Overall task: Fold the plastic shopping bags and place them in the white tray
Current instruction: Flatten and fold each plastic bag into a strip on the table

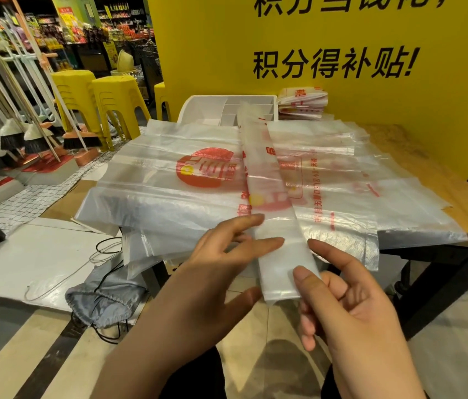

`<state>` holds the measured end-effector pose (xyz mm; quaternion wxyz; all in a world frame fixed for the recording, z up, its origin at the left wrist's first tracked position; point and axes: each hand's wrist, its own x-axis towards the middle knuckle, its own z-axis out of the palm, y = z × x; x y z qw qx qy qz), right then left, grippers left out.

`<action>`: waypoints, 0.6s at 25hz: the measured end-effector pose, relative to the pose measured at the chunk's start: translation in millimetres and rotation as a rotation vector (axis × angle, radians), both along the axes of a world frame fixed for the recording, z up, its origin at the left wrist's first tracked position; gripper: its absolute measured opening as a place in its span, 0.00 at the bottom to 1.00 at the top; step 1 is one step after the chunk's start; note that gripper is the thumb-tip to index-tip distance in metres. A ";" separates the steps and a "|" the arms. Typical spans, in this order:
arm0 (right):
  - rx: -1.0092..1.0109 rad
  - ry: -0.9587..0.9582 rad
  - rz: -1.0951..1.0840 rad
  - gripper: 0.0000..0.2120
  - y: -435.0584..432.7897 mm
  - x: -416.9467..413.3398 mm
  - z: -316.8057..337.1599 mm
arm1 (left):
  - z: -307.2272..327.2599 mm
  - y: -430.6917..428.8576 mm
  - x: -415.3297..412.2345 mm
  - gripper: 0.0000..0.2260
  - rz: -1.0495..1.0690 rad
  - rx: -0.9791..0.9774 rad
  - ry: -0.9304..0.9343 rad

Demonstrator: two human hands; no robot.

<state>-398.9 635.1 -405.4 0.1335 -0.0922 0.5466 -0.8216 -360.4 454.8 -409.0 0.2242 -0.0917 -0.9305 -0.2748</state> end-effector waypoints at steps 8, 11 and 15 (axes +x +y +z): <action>0.049 0.132 0.236 0.38 17.5 0.1 2.1 | -14.1 1.9 -32.4 0.11 0.104 0.114 0.363; 0.477 0.378 0.100 0.34 27.9 -18.7 -1.7 | -11.4 5.7 -29.7 0.13 0.076 0.181 0.352; 0.721 0.620 -0.070 0.23 8.6 -35.6 -0.7 | -6.6 10.0 -22.9 0.11 0.083 0.289 0.347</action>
